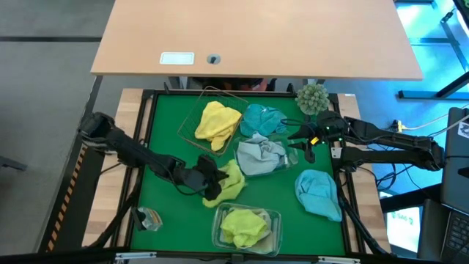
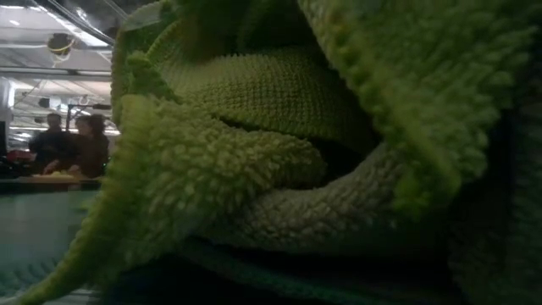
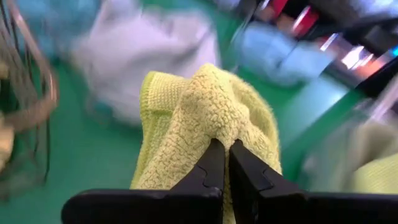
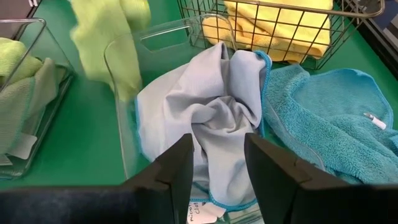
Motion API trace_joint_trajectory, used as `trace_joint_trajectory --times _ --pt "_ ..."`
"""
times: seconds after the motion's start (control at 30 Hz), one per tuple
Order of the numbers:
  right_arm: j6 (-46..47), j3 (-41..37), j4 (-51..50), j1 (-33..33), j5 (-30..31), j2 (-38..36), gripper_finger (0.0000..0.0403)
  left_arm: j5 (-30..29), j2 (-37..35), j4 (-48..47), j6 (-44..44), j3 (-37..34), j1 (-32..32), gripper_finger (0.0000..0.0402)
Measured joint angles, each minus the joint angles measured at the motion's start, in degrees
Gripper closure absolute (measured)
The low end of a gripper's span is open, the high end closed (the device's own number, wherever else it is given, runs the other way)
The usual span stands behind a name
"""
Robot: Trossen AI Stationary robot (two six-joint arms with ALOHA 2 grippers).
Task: Sort microfiber towel by color & place in baskets
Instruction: Put the light green towel into the bottom transparent bin
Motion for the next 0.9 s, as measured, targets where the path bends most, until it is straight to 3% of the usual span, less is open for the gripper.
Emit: trace_joint_trajectory --times 0.23,0.57,0.9 --pt "0.0 0.0 0.0 0.0 0.0 0.0 0.0258 -1.5 -5.9 11.1 9.6 0.0 0.0 0.0401" --pt "0.0 0.0 0.0 0.0 0.0 0.0 0.0258 6.0 -7.6 31.6 19.0 0.5 -0.1 0.0401" --pt "0.0 0.0 0.0 0.0 0.0 0.0 0.0258 11.6 -7.5 30.1 26.3 10.1 -4.1 0.0401"
